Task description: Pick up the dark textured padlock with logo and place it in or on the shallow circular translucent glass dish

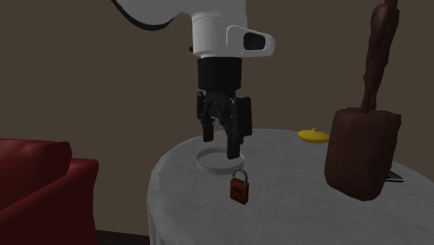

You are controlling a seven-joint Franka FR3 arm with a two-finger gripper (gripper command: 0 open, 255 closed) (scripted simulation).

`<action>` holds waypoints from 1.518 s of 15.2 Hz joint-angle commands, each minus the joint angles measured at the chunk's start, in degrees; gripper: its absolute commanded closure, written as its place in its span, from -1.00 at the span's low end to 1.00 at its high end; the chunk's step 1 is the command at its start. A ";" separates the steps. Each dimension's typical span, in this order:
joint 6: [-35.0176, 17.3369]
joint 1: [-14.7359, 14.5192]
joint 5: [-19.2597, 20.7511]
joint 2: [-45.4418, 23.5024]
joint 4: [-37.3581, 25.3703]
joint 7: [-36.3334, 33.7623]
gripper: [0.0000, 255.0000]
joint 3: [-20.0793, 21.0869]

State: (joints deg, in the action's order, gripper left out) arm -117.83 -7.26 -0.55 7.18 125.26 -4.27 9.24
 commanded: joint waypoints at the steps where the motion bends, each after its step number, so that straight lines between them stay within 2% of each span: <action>1: -1.73 -0.57 0.81 -4.32 -2.50 -0.77 -1.00 0.87; 12: -6.95 -4.72 7.28 -27.55 -19.54 -3.95 -1.00 2.80; 19: -11.36 -4.95 8.17 -30.38 -17.89 -4.52 -1.00 2.34; 23: -11.71 -4.97 8.25 -30.63 -17.78 -4.57 -1.00 2.29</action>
State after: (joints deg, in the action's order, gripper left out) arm -129.45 -12.22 7.68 -23.42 107.44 -8.81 11.54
